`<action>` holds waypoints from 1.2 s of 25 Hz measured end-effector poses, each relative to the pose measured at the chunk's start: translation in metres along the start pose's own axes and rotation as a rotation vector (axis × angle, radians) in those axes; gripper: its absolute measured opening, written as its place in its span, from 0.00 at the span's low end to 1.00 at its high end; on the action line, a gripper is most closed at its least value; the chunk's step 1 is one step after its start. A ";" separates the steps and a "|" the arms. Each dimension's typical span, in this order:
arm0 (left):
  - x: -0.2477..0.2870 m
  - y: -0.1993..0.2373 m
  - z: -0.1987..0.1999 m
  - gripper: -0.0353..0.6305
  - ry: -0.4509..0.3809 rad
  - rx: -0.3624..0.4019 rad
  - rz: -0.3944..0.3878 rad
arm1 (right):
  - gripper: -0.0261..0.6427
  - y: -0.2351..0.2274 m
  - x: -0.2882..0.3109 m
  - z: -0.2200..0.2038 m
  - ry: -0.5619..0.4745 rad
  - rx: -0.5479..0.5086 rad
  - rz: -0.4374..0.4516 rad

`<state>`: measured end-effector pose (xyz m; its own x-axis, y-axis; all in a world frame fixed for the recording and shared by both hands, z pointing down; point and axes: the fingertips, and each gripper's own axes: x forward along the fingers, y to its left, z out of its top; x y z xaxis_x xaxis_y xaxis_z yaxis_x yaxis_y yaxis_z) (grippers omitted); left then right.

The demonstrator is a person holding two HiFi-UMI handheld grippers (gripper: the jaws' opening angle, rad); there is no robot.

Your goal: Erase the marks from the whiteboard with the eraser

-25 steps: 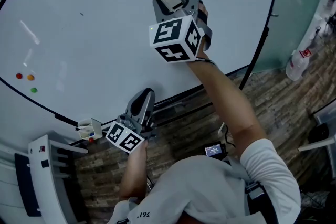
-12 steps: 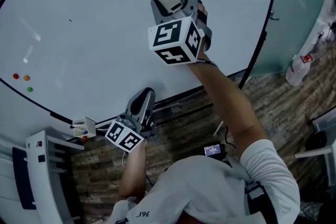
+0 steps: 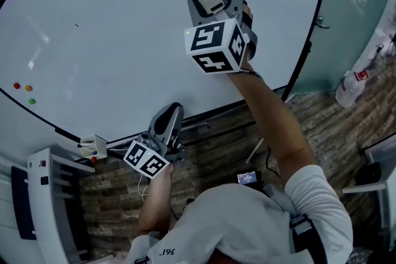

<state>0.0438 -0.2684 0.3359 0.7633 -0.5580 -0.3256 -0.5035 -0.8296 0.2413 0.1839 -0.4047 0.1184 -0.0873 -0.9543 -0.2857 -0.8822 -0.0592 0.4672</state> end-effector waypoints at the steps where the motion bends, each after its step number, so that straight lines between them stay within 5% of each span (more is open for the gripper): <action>1: 0.003 -0.002 -0.002 0.09 0.001 -0.002 -0.001 | 0.45 -0.004 0.000 -0.002 0.002 -0.002 0.000; 19: 0.039 -0.010 -0.023 0.09 0.020 -0.015 -0.013 | 0.45 -0.070 -0.007 -0.046 0.027 -0.017 -0.043; 30: 0.053 -0.015 -0.028 0.09 0.041 -0.019 -0.044 | 0.45 -0.137 -0.016 -0.090 0.103 -0.027 -0.148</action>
<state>0.1030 -0.2850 0.3411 0.8005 -0.5198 -0.2985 -0.4618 -0.8523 0.2456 0.3476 -0.4076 0.1343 0.0919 -0.9595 -0.2661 -0.8688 -0.2079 0.4494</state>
